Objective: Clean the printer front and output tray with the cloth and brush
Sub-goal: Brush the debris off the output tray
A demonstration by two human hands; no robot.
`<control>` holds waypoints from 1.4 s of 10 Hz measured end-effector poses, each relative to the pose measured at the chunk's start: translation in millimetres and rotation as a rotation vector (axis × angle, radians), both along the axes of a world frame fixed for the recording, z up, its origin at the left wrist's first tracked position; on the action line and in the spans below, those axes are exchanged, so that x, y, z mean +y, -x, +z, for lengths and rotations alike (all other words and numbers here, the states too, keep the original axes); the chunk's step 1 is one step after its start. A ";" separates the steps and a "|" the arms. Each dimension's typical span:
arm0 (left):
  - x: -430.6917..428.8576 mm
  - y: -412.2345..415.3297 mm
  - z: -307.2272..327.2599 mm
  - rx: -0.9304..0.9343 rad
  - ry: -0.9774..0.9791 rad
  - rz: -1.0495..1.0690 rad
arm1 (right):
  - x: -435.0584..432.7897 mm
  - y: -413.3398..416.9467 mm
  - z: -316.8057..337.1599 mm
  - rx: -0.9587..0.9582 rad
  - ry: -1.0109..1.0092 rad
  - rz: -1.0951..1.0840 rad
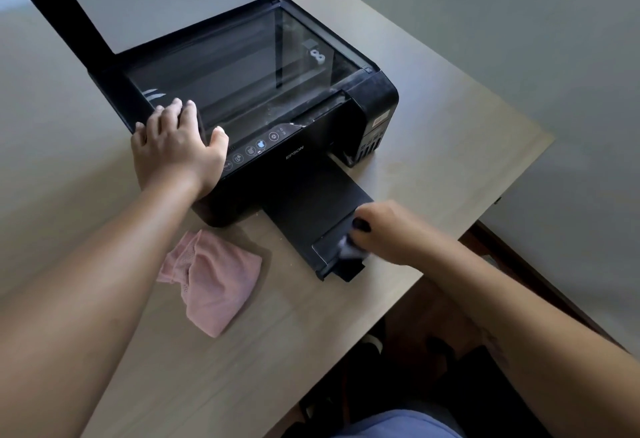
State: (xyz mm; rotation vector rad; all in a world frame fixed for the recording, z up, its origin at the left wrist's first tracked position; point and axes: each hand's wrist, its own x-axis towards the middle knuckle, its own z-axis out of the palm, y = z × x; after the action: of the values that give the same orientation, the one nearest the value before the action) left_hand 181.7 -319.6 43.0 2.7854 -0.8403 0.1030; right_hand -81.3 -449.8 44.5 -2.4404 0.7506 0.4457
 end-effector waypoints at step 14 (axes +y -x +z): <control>-0.4 0.0 0.0 -0.005 -0.003 0.005 | 22.0 5.2 -45.9 -0.397 0.063 -0.496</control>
State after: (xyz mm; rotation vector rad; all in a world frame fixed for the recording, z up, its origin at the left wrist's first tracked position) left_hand 181.7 -320.0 43.1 2.7912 -0.8360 0.1097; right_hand -86.5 -427.8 -1.4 -2.1851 1.1473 -0.2479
